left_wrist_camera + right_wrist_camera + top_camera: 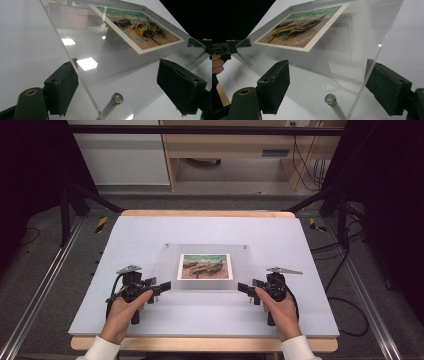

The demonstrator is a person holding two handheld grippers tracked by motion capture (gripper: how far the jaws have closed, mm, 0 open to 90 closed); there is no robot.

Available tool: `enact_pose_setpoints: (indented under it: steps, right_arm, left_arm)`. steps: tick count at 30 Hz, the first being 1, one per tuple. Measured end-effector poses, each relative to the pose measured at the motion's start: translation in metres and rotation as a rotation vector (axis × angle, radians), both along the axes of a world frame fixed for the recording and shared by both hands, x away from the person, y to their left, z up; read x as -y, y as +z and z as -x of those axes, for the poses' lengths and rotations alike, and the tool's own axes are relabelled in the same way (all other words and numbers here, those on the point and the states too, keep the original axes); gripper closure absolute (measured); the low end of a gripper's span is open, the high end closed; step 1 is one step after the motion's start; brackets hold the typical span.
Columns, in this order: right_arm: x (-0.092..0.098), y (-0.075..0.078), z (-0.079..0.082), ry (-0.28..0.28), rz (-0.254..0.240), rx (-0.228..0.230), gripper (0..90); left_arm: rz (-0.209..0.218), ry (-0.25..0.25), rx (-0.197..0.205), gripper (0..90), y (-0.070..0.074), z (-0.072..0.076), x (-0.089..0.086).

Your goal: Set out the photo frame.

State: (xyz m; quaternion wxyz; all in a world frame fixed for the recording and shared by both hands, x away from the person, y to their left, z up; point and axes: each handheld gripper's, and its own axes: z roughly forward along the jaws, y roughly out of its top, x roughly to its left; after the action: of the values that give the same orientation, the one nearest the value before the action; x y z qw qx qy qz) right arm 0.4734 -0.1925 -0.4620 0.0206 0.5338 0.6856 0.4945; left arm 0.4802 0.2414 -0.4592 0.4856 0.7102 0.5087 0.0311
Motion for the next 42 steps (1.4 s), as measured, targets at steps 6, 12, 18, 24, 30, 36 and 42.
enact_pose_setpoints:
  steps: [6,12,18,24,30,36,42]
  right_arm:
    - [0.000,0.000,0.000,-0.002,-0.002,-0.007,21.4]
    - [0.000,0.001,0.000,0.000,0.003,-0.012,21.9]
    - [0.000,0.002,0.000,0.001,0.007,-0.015,22.5]
    - [0.000,0.003,-0.001,0.000,0.014,-0.025,23.0]
    - [0.000,0.005,0.000,0.003,0.026,-0.022,23.0]
    - [0.002,0.011,-0.003,-0.025,0.034,0.024,26.2]
    - [0.003,0.011,-0.014,-0.039,0.051,0.047,27.4]
  left_arm:
    - [0.001,-0.002,0.002,17.0,0.000,0.000,0.000]
    - [-0.002,-0.006,0.000,17.4,0.000,0.000,-0.001]
    - [0.013,-0.004,-0.008,20.4,0.000,-0.001,-0.004]
    - [0.006,-0.012,-0.014,21.8,0.001,-0.001,-0.005]
    - [0.001,-0.017,-0.018,22.9,0.003,-0.001,-0.004]
    - [-0.013,-0.012,-0.005,23.0,0.006,-0.005,0.001]
    - [-0.037,-0.008,0.026,23.4,0.008,-0.017,0.005]
